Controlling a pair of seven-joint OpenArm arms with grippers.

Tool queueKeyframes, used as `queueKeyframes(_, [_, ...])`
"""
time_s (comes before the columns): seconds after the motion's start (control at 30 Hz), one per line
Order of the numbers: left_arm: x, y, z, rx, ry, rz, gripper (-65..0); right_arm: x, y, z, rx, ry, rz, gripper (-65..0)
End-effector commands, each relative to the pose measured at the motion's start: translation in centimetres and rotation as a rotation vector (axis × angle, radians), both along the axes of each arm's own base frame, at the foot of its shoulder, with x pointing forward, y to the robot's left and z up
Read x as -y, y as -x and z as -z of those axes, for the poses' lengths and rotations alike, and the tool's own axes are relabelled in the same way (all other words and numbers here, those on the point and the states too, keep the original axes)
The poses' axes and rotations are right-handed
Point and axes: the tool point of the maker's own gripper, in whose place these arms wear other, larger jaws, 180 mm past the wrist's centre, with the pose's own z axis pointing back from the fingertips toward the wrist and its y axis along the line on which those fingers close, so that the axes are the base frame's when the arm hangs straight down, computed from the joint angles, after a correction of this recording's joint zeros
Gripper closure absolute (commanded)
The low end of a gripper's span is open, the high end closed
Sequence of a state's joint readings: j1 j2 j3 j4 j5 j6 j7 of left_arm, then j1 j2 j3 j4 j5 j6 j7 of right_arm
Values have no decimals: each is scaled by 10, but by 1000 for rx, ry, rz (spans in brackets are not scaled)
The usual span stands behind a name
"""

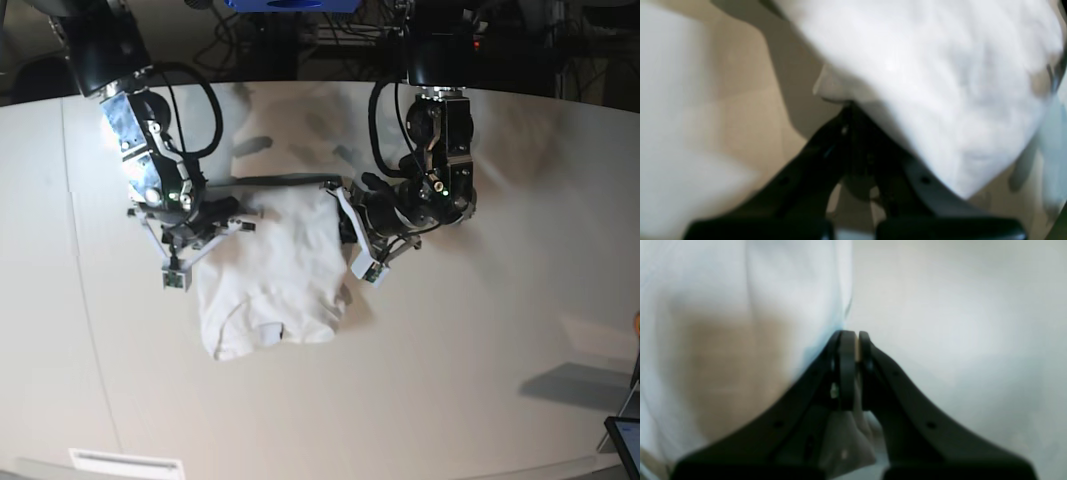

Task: Fold the T-shirt properly
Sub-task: 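Press both grippers on the shirt's sides to square the bundle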

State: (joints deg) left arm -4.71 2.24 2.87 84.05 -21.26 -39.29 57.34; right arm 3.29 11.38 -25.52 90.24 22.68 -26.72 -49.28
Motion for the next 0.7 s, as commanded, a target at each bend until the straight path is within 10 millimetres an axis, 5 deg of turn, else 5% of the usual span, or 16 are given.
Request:
queueKeyframes(0.0, [9,-9,-15,46,39,12,0,-25,25,13,-115,-90,-40,-30])
queueKeyframes(0.47, [7,-10,-16,50,36,10,0,-18,23,14,-114,-92,55,-30])
queueKeyframes(0.67, [-43,-22,-21,69,16,-120,0,41,6,7,21,-35,188,-30])
